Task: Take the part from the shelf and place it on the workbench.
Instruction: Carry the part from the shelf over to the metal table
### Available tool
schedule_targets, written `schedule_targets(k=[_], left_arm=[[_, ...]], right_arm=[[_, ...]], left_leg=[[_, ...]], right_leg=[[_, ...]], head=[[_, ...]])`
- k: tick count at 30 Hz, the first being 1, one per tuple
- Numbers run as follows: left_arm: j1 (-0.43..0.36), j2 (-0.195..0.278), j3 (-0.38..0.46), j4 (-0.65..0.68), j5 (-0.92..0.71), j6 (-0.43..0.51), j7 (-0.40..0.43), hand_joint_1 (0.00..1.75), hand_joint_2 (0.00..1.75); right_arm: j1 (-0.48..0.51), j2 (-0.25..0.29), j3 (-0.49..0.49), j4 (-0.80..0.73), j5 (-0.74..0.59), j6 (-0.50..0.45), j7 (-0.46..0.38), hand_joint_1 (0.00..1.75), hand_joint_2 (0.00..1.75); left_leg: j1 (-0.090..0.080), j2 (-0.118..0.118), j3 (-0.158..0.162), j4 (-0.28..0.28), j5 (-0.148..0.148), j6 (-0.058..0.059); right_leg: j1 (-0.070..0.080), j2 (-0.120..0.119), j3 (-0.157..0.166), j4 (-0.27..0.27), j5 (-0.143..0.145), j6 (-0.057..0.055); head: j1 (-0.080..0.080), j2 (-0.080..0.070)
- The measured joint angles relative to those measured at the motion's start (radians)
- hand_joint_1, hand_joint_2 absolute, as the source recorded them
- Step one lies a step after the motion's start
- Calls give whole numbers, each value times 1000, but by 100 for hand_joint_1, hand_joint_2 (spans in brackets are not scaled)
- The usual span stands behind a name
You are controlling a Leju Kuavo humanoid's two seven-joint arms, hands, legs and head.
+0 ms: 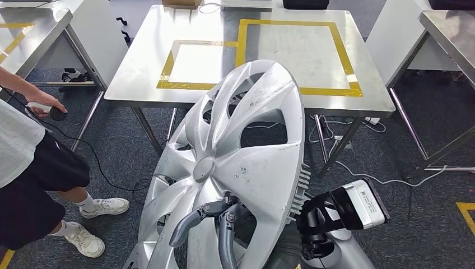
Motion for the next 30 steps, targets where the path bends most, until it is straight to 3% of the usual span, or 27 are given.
schedule_targets(k=[2, 4, 6, 8, 10, 12, 13, 14, 16, 17, 18, 20, 22, 24, 26, 27, 28, 29, 30], left_arm=[[-1, -1, 1, 0, -3, 1, 0, 0, 175], [-2, -1, 1, 0, -8, 2, 0, 0, 175], [-4, 0, 1, 0, -11, 3, 0, 0, 175], [-6, 1, 2, -1, -13, 4, 0, 0, 175], [-5, 1, 2, -1, -14, 4, 0, 0, 175], [-3, 2, 2, -1, -14, 4, 0, 0, 175], [-2, 2, 2, -1, -16, 4, 0, 0, 175], [-2, 2, 2, -1, -18, 4, 1, 0, 175], [-1, 6, 2, 0, -24, 4, 4, 0, 175], [0, 10, 3, 1, -27, 3, 7, 0, 175], [0, 13, 4, 1, -31, 3, 9, 0, 175], [-1, 15, 7, 0, -36, 2, 12, 0, 175], [-3, 14, 10, -1, -39, 1, 13, 0, 175], [-5, 13, 14, -2, -41, 1, 13, 0, 175], [-4, 10, 17, -2, -44, 0, 13, 0, 175], [-3, 9, 19, -2, -45, -1, 14, 0, 175], [-3, 7, 19, -2, -47, -3, 15, 0, 175], [-3, 5, 20, -2, -48, -5, 16, 0, 175], [-3, 4, 21, -2, -49, -7, 17, 0, 175]], right_arm=[[-2, -2, 1, 0, 0, 2, 0, 175, 175], [-5, -3, 3, 1, 0, 4, 0, 175, 175], [-5, -4, 5, 1, 0, 6, 0, 175, 175], [-6, -4, 6, 1, 0, 6, 0, 175, 175], [-6, -4, 6, 1, -1, 6, 0, 175, 175], [-5, -5, 8, 2, -1, 7, 0, 175, 175], [-4, -5, 8, 2, -1, 7, 0, 175, 175], [-5, -5, 9, 2, -1, 8, 0, 175, 175], [-5, -6, 9, 4, -1, 9, -1, 175, 175], [-5, -6, 10, 5, -2, 9, -1, 175, 175], [-5, -6, 10, 7, -2, 10, -2, 175, 175], [-6, -5, 12, 7, -3, 10, -4, 175, 175], [-9, -6, 12, 6, -3, 11, -4, 175, 175], [-10, -7, 13, 6, -3, 11, -5, 175, 175], [-8, -9, 15, 7, -3, 11, -5, 175, 175], [-7, -10, 16, 7, -4, 11, -5, 175, 175], [-6, -12, 17, 8, -4, 11, -5, 175, 175], [-6, -14, 18, 8, -5, 11, -5, 175, 175], [-6, -16, 19, 9, -5, 11, -5, 175, 175]], left_leg=[[-3, -1, 14, 1, -19, -12], [-3, 0, 18, 7, -28, -22], [0, 4, 5, 45, -27, -30], [5, 8, -56, 143, -37, -41], [9, 11, -141, 256, -79, -53], [11, 13, -197, 291, -115, -58], [10, 13, -203, 263, -107, -55], [9, 13, -197, 211, -73, -48], [-1, 12, -173, 84, 49, -22], [-7, 13, -163, 42, 94, -10], [-12, 13, -155, 15, 120, -1], [-14, 15, -133, -6, 114, 8], [-11, 14, -100, -24, 107, 16], [-9, 11, -73, -29, 92, 20], [-8, 9, -55, -29, 73, 19], [-8, 7, -44, -28, 63, 18], [-7, 4, -30, -28, 53, 15], [-7, 2, -15, -28, 41, 12], [-7, 0, -4, -27, 28, 7]], right_leg=[[5, 0, 38, -89, 35, -19], [8, 2, 49, -98, 27, -46], [4, 5, 65, -100, 21, -62], [0, 6, 84, -101, 7, -72], [1, 8, 101, -101, -10, -76], [2, 11, 126, -101, -30, -75], [4, 12, 142, -101, -42, -74], [6, 12, 160, -101, -55, -73], [10, 14, 188, -104, -79, -69], [12, 15, 197, -107, -89, -65], [13, 17, 206, -109, -94, -60], [17, 17, 217, -108, -94, -45], [17, 14, 199, -56, -87, -32], [14, 12, 127, 61, -102, -33], [10, 11, 36, 161, -155, -41], [9, 11, 5, 174, -181, -42], [6, 11, -10, 155, -189, -36], [3, 10, -12, 109, -173, -24], [0, 8, -6, 45, -128, -6]], head=[[-1, 0], [-2, 0], [-3, 0], [-4, 0], [-4, 0], [-5, 0], [-5, 0], [-5, 0], [-4, 0], [-3, 0], [-4, 0], [-4, 0], [-3, 0], [-1, 0], [-1, 0], [-1, 0], [-1, 0], [-1, 0], [0, 0]])
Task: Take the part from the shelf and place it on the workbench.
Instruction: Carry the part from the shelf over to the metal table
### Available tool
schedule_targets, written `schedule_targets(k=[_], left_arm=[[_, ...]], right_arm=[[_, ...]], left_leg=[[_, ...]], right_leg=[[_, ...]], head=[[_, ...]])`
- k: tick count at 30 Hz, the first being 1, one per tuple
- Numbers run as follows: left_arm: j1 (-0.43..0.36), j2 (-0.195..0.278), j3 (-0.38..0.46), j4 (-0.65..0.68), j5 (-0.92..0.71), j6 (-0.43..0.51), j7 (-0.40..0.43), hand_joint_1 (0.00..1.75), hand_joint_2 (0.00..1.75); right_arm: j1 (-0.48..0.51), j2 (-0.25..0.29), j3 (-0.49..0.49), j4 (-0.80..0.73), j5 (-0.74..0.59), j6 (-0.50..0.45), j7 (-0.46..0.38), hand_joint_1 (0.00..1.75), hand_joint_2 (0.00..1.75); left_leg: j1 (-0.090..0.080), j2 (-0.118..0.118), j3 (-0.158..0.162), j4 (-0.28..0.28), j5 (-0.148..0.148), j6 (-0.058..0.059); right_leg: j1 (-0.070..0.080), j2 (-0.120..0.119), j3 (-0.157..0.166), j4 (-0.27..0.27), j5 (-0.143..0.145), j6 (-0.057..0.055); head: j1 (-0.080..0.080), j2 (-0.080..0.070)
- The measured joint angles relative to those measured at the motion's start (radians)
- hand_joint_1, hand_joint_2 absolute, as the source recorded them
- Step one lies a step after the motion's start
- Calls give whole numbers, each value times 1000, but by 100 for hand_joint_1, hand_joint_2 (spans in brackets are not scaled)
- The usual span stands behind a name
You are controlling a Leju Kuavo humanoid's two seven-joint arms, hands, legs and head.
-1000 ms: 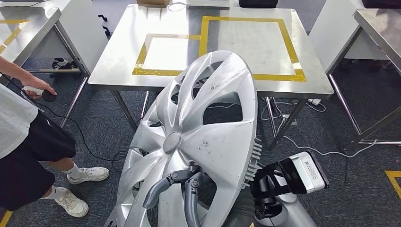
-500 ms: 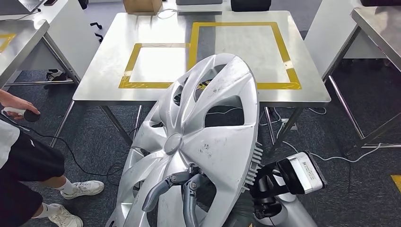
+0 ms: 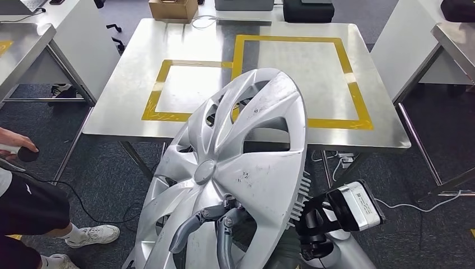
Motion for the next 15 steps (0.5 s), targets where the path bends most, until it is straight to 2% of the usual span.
schedule_targets(k=[1, 2, 3, 4, 5, 7, 8, 10, 11, 12, 13, 14, 15], left_arm=[[0, -1, 1, 0, 0, -2, 1, 0, 175], [0, -2, 2, 0, -1, -2, 1, 0, 175], [0, -2, 3, 1, -1, -3, 1, 0, 175], [0, -2, 3, 1, -2, -3, 1, 0, 175], [-1, -1, 4, 1, -3, -3, 1, 0, 175], [-2, -1, 4, 1, -4, -3, 1, 0, 175], [-3, -1, 4, 0, -4, -3, 1, 0, 175], [-4, -2, 4, 0, -4, -4, 1, 0, 175], [-3, -1, 4, 0, -4, -4, 1, 0, 175], [-3, -1, 4, 0, -4, -4, 1, 0, 175], [-3, -1, 4, 0, -4, -4, 1, 0, 175], [-3, -1, 4, 0, -4, -4, 1, 0, 175], [-4, 0, 4, 0, -4, -4, 1, 0, 175]], right_arm=[[1, -2, 1, 1, -1, 0, 0, 175, 175], [1, -3, 1, 2, -1, 0, 0, 175, 175], [2, -5, 2, 3, -2, 0, 0, 175, 175], [2, -5, 2, 4, -2, 0, 0, 175, 175], [2, -5, 3, 4, -2, 0, 0, 175, 175], [1, -3, 3, 4, -2, 0, 0, 175, 175], [1, -2, 3, 4, -2, 0, 0, 175, 175], [1, 0, 3, 4, -3, 0, 0, 175, 175], [1, 0, 3, 4, -3, 0, 0, 175, 175], [2, 0, 3, 4, -2, 0, 0, 175, 175], [2, 0, 3, 5, -2, 0, 0, 175, 175], [2, 0, 3, 5, -2, 0, 0, 175, 175], [1, 0, 3, 5, -2, 0, 0, 175, 175]], left_leg=[[-1, -1, 11, 6, -15, -5], [-2, -2, 16, 13, -29, -11], [-4, -3, 20, 20, -42, -18], [-4, -3, 24, 27, -51, -23], [-4, -2, 24, 33, -56, -28], [-1, 1, 2, 79, -59, -35], [2, 3, -25, 125, -68, -41], [10, 6, -103, 243, -115, -56], [13, 7, -140, 290, -140, -61], [15, 8, -166, 312, -148, -63], [16, 9, -175, 301, -134, -62], [15, 10, -166, 258, -98, -57], [13, 12, -143, 190, -49, -47]], right_leg=[[-2, -4, 7, -65, 60, 13], [-3, -8, 15, -110, 117, 14], [-2, -11, 19, -136, 160, 6], [0, -13, 22, -142, 179, -10], [-1, -12, 28, -139, 184, -26], [-4, -9, 40, -140, 177, -45], [-6, -9, 48, -141, 172, -52], [-3, -7, 58, -141, 161, -65], [-1, -6, 62, -141, 156, -68], [2, -4, 66, -141, 152, -69], [4, -2, 71, -141, 148, -69], [7, 0, 77, -141, 144, -68], [10, 2, 83, -142, 140, -68]], head=[[0, 0], [0, 0], [0, 0], [-1, 0], [-2, 0], [-3, 0], [-4, 0], [-5, 0], [-4, 0], [-4, 0], [-5, 0], [-5, 0], [-4, 0]])
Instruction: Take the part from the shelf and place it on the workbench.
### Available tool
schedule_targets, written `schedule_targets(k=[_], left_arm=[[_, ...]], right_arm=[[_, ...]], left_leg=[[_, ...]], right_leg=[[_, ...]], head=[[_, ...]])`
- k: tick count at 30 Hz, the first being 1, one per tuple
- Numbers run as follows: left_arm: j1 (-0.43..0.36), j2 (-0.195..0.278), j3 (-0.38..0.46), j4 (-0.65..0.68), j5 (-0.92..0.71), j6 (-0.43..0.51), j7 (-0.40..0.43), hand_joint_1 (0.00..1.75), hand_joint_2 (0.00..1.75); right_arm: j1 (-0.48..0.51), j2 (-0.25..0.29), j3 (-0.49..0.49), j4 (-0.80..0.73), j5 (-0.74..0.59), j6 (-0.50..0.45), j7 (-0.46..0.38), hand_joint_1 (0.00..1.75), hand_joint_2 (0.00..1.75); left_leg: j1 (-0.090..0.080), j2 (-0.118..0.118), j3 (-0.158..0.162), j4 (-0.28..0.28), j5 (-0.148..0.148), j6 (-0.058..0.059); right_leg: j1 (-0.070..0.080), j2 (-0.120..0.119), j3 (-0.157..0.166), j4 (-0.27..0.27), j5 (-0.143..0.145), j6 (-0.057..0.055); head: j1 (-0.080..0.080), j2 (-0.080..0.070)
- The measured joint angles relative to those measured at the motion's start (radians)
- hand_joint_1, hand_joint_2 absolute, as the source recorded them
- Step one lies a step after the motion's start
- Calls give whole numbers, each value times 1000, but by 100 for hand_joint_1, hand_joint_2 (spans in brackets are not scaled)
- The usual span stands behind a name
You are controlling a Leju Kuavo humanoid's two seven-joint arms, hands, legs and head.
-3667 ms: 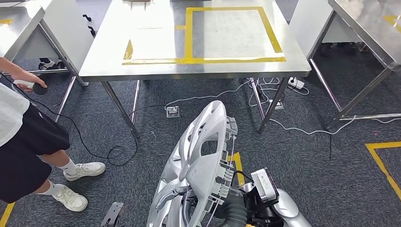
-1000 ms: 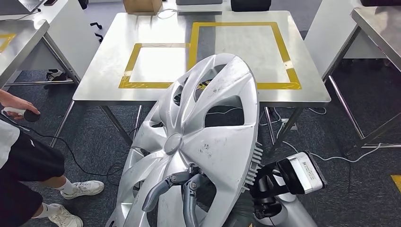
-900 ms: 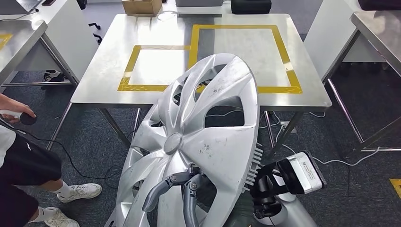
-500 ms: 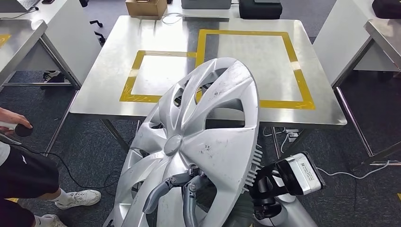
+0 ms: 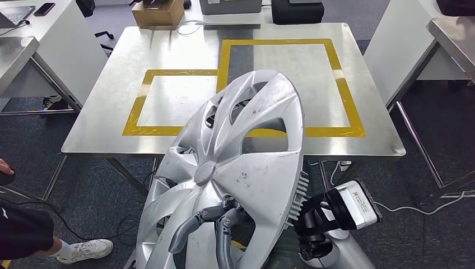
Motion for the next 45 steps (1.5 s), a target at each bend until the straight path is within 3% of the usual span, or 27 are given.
schedule_targets(k=[2, 5, 7, 9, 11, 12, 13, 14, 15, 16, 17, 19, 21, 23, 25, 27, 28, 29, 31, 32, 33, 37, 39, 42, 43, 44, 45], left_arm=[[-2, 4, 0, 0, 0, 0, 0, 0, 175], [-5, 7, 0, 0, -1, 1, 0, 0, 175], [-5, 8, 1, 0, -2, 1, 0, 0, 175], [-7, 5, 1, 0, -3, 1, 0, 0, 175], [-9, 3, 2, 0, -4, 2, 0, 0, 175], [-8, 1, 2, 0, -7, 3, 0, 0, 175], [-8, -1, 2, 0, -10, 3, 0, 0, 175], [-8, -2, 2, 0, -13, 4, 1, 0, 175], [-7, -3, 3, 0, -15, 5, 1, 0, 175], [-7, -4, 4, 0, -17, 6, 1, 0, 175], [-8, -5, 7, 0, -17, 7, 1, 0, 175], [-8, -5, 14, 0, -18, 9, 1, 0, 175], [-8, -5, 21, -1, -18, 9, 1, 0, 175], [-9, -7, 27, -2, -19, 8, 1, 0, 175], [-8, -7, 35, -2, -23, 8, 0, 0, 175], [-6, -7, 43, -2, -29, 9, 0, 0, 175], [-5, -7, 47, -2, -32, 9, 1, 0, 175], [-5, -8, 49, -2, -34, 9, 1, 0, 175], [-5, -7, 54, -2, -37, 10, 1, 0, 175], [-5, -6, 55, -2, -38, 11, 1, 0, 175], [-6, -5, 56, -2, -39, 11, 1, 0, 175], [-9, -3, 61, -2, -40, 12, 4, 0, 175], [-10, -4, 64, -2, -40, 12, 3, 0, 175], [-12, -7, 69, -2, -40, 11, 2, 0, 175], [-11, -7, 70, -2, -40, 11, 2, 0, 175], [-11, -8, 70, -2, -40, 11, 2, 0, 175], [-11, -8, 70, -2, -40, 11, 2, 0, 175]], right_arm=[[0, 1, 0, 0, 0, 0, 0, 175, 175], [-1, 2, 0, 0, 0, 0, 0, 175, 175], [-1, 2, 0, 0, -1, 0, -1, 175, 175], [-2, 0, 0, 0, -1, 2, -2, 175, 175], [0, -1, 0, 2, -1, 3, -3, 175, 175], [1, -1, 1, 3, -1, 4, -2, 175, 175], [1, -1, 1, 5, -1, 4, -1, 175, 175], [1, -1, 2, 5, -1, 5, 1, 175, 175], [1, -1, 2, 6, -1, 5, 3, 175, 175], [0, -1, 2, 6, -1, 6, 4, 175, 175], [0, 0, 2, 6, -2, 6, 6, 175, 175], [0, 1, 3, 6, -3, 9, 11, 175, 175], [-1, 4, 4, 8, -3, 12, 16, 175, 175], [-1, 9, 4, 8, -3, 15, 21, 175, 175], [-1, 13, 6, 9, -3, 18, 27, 175, 175], [-1, 16, 8, 12, -3, 20, 33, 175, 175], [-1, 16, 9, 13, -3, 20, 36, 175, 175], [-1, 17, 10, 14, -3, 20, 38, 175, 175], [-1, 19, 11, 15, -3, 21, 40, 175, 175], [-2, 20, 11, 15, -4, 21, 40, 175, 175], [-2, 21, 12, 16, -4, 21, 40, 175, 175], [-3, 24, 15, 17, -4, 22, 40, 175, 175], [-6, 23, 15, 17, -4, 23, 40, 175, 175], [-6, 19, 16, 20, -4, 23, 40, 175, 175], [-5, 18, 17, 22, -4, 23, 40, 175, 175], [-5, 16, 18, 24, -4, 24, 40, 175, 175], [-5, 15, 19, 25, -4, 24, 40, 175, 175]], left_leg=[[-9, 5, 44, -115, 61, 22], [-21, 6, 63, -158, 71, 42], [-15, 7, 82, -181, 85, 51], [-8, 8, 99, -201, 97, 55], [-9, 7, 99, -202, 99, 56], [-8, 7, 98, -200, 97, 54], [-7, 5, 98, -197, 95, 51], [-5, 4, 97, -193, 92, 47], [-2, 2, 96, -185, 86, 40], [-2, 1, 93, -173, 79, 32], [-2, 0, 89, -160, 69, 24], [-3, 0, 80, -144, 51, 10], [2, 1, 78, -141, 37, -1], [7, 4, 67, -104, 19, -12], [11, 5, 12, 7, -26, -23], [12, 6, -68, 125, -60, -29], [12, 6, -92, 143, -50, -28], [12, 6, -97, 122, -20, -24], [8, 5, -57, -8, 74, -5], [3, 4, -30, -67, 107, 5], [-2, 4, -12, -107, 126, 14], [-12, 4, 11, -144, 126, 31], [-7, 5, 30, -169, 128, 39], [-8, 3, 36, -174, 123, 47], [-9, 2, 36, -173, 121, 47], [-9, 1, 36, -169, 118, 46], [-8, -1, 36, -164, 114, 44]], right_leg=[[3, 1, 9, -3, -5, 2], [3, 0, 13, -10, -8, 14], [7, -3, 10, 1, -17, 20], [7, -5, -27, 81, -56, 17], [1, -5, -95, 219, -110, 17], [-4, -5, -119, 267, -123, 23], [-9, -5, -127, 279, -122, 33], [-14, -6, -112, 249, -105, 46], [-20, -7, -80, 186, -79, 60], [-24, -8, -44, 118, -57, 68], [-26, -8, -15, 63, -40, 69], [-23, -6, 6, 23, -38, 52], [-21, -4, 8, 22, -48, 32], [-25, -2, 22, 20, -54, 19], [-26, -3, 40, 21, -56, 11], [-22, -3, 51, 22, -62, 9], [-20, -1, 56, 22, -68, 9], [-18, 2, 62, 22, -74, 10], [-15, 5, 80, 21, -89, 13], [-11, 7, 87, 20, -96, 16], [-10, 8, 91, 19, -101, 20], [-11, 5, 95, 10, -114, 39], [-9, 0, 66, 65, -139, 37], [-10, -1, -52, 254, -196, 31], [-11, -1, -80, 286, -196, 36], [-11, -2, -88, 279, -180, 45], [-12, -2, -74, 231, -148, 55]], head=[[1, 0], [0, 0], [1, 0], [2, 0], [2, 0], [2, 0], [2, 0], [3, 0], [2, 0], [3, 0], [2, 0], [2, 0], [3, 0], [-2, 0], [-6, 0], [-6, 0], [-6, 0], [-7, 0], [-6, 0], [-5, 0], [-4, 0], [-4, 0], [-2, 0], [0, 0], [0, 0], [0, 0], [0, 0]])
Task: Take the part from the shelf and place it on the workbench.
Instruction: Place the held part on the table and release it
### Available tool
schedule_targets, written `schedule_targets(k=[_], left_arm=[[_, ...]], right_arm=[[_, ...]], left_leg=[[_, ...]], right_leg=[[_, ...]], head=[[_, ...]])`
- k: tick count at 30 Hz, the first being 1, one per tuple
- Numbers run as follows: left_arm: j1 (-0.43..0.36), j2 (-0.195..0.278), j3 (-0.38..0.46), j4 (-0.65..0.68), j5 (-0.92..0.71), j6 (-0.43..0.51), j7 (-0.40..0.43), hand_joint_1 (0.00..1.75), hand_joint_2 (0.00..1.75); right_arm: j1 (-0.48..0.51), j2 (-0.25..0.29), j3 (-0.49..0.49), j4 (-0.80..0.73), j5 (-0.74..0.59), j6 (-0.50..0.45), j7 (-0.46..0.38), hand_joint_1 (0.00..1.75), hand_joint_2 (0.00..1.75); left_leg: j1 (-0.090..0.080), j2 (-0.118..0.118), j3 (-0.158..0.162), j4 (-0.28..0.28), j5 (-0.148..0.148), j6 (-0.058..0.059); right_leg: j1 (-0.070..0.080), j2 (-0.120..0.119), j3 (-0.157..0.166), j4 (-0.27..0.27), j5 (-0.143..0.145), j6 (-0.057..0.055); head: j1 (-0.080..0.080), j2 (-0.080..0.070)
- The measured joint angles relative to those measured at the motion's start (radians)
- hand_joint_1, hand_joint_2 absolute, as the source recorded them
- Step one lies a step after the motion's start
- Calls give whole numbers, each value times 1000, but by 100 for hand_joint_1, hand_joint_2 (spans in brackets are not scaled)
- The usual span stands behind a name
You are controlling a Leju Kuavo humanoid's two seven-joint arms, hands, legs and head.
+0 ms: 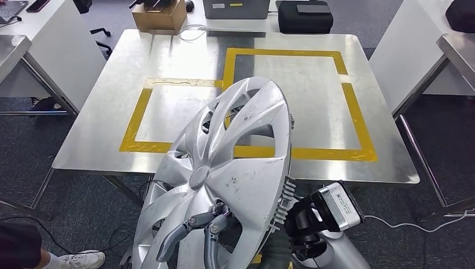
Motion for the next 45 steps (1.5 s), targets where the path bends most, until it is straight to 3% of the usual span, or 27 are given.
schedule_targets(k=[1, 2, 4, 8, 10, 12, 13, 14, 15, 17, 19, 23, 25, 27, 28, 29, 30, 32, 34, 36, 39, 43, 44, 45], left_arm=[[0, -1, 0, 0, 0, 0, 0, 0, 175], [0, -2, 1, 0, 0, 0, 0, 0, 175], [0, -3, 2, 0, -1, 0, 0, 0, 175], [0, -3, 4, 0, -4, 0, 0, 0, 175], [1, -3, 4, 0, -4, 0, 0, 0, 175], [1, -1, 4, 0, -5, -1, 0, 0, 175], [1, -1, 4, 0, -7, -1, 0, 0, 175], [1, -1, 4, 0, -9, -2, 0, 0, 175], [1, -1, 5, 0, -12, -4, 0, 0, 175], [-1, 0, 7, 0, -17, -6, 0, 0, 175], [-3, -1, 11, 0, -19, -10, 0, 0, 175], [-2, -1, 22, 1, -27, -12, 0, 0, 175], [-3, -2, 25, 1, -28, -12, 0, 0, 175], [-3, -3, 29, 1, -28, -12, -1, 0, 175], [-3, -3, 30, 1, -28, -12, -1, 0, 175], [-2, -3, 30, 1, -28, -12, -1, 0, 175], [-2, -3, 30, 1, -28, -12, -1, 0, 175], [-3, -4, 30, 1, -28, -12, -1, 0, 175], [-3, -6, 30, 1, -28, -12, -1, 0, 175], [-2, -7, 31, 1, -28, -12, -1, 0, 175], [-1, -6, 30, 1, -29, -12, -1, 0, 175], [0, -3, 31, 1, -29, -12, -1, 0, 175], [0, -3, 31, 1, -29, -12, -1, 0, 175], [0, -3, 31, 1, -29, -12, -1, 0, 175]], right_arm=[[-1, 0, 1, 1, 0, 0, 0, 175, 175], [-2, 0, 2, 2, 0, 0, 0, 175, 175], [-3, 1, 3, 5, 0, 1, 0, 175, 175], [-4, 6, 4, 6, 0, 3, 0, 175, 175], [-4, 9, 4, 7, 0, 4, 0, 175, 175], [-4, 10, 4, 9, 0, 6, 0, 175, 175], [-4, 10, 4, 11, 0, 6, 0, 175, 175], [-4, 10, 4, 12, 0, 7, 1, 175, 175], [-4, 10, 5, 14, -1, 7, 1, 175, 175], [-5, 12, 5, 17, -5, 5, 5, 175, 175], [-8, 15, 7, 21, -12, -3, 13, 175, 175], [-12, 20, 14, 35, -14, -21, 32, 175, 175], [-15, 19, 17, 42, -14, -24, 35, 175, 175], [-16, 16, 21, 50, -13, -23, 35, 175, 175], [-16, 14, 23, 54, -13, -23, 35, 175, 175], [-15, 13, 25, 58, -12, -23, 35, 175, 175], [-15, 12, 27, 62, -12, -23, 35, 175, 175], [-16, 12, 29, 65, -12, -23, 35, 175, 175], [-17, 12, 30, 66, -12, -23, 35, 175, 175], [-18, 12, 30, 68, -12, -23, 35, 175, 175], [-19, 15, 30, 69, -12, -23, 35, 175, 175], [-19, 19, 31, 73, -12, -23, 35, 175, 175], [-18, 19, 31, 75, -12, -23, 35, 175, 175], [-18, 19, 31, 77, -12, -23, 35, 175, 175]], left_leg=[[0, -2, -1, 8, -5, -4], [-2, -4, -3, 18, -12, -9], [-5, -6, -6, 32, -22, -19], [0, -5, -16, 55, -39, -37], [7, -4, -51, 136, -89, -52], [16, -2, -108, 262, -144, -64], [19, 0, -127, 301, -154, -68], [23, 1, -129, 305, -145, -71], [26, 3, -111, 269, -120, -72], [29, 5, -41, 137, -64, -72], [25, 4, 6, 52, -45, -65], [19, 2, 15, 31, -40, -35], [19, 2, 20, 19, -33, -19], [11, 3, 19, 19, -32, -11], [8, 2, 19, 19, -32, -9], [4, 1, 19, 19, -32, -7], [1, 0, 19, 20, -32, -7], [-4, -3, 19, 23, -33, -8], [-10, -4, 15, 29, -36, -13], [-11, -5, 13, 33, -38, -20], [-5, -4, -1, 64, -62, -36], [12, 0, -101, 282, -166, -65], [16, 1, -113, 307, -168, -69], [20, 2, -106, 291, -150, -72]], right_leg=[[-1, -1, 26, -70, 36, 8], [0, -2, 54, -134, 66, 10], [2, -2, 84, -201, 95, -3], [-3, -2, 91, -208, 102, -30], [-9, -3, 95, -210, 103, -37], [-9, -3, 96, -209, 102, -39], [-10, -3, 97, -209, 102, -38], [-10, -3, 97, -209, 102, -38], [-11, -2, 98, -209, 102, -38], [-11, -1, 101, -209, 100, -34], [-7, 1, 100, -209, 99, -23], [-8, -1, 93, -207, 95, -1], [-7, -3, 53, -130, 58, -8], [-5, -3, -17, 12, 4, -20], [-4, -3, -44, 64, -10, -21], [-3, -3, -53, 79, -9, -19], [-2, -3, -40, 52, 7, -15], [3, -3, 29, -88, 58, -11], [8, -3, 82, -192, 93, -19], [11, -2, 92, -211, 103, -28], [0, -3, 99, -219, 109, -39], [-4, -3, 102, -220, 109, -43], [-5, -3, 102, -220, 109, -43], [-5, -3, 103, -220, 108, -42]], head=[[0, 0], [0, 0], [-1, 0], [-2, 0], [-3, 0], [-3, 0], [-4, 0], [-4, 0], [-4, 0], [-3, 0], [-3, 0], [-2, 0], [0, 0], [1, 0], [1, 0], [1, 0], [1, 0], [1, 0], [0, 0], [0, 0], [-1, 0], [-2, 0], [-2, 0], [-2, 0]])
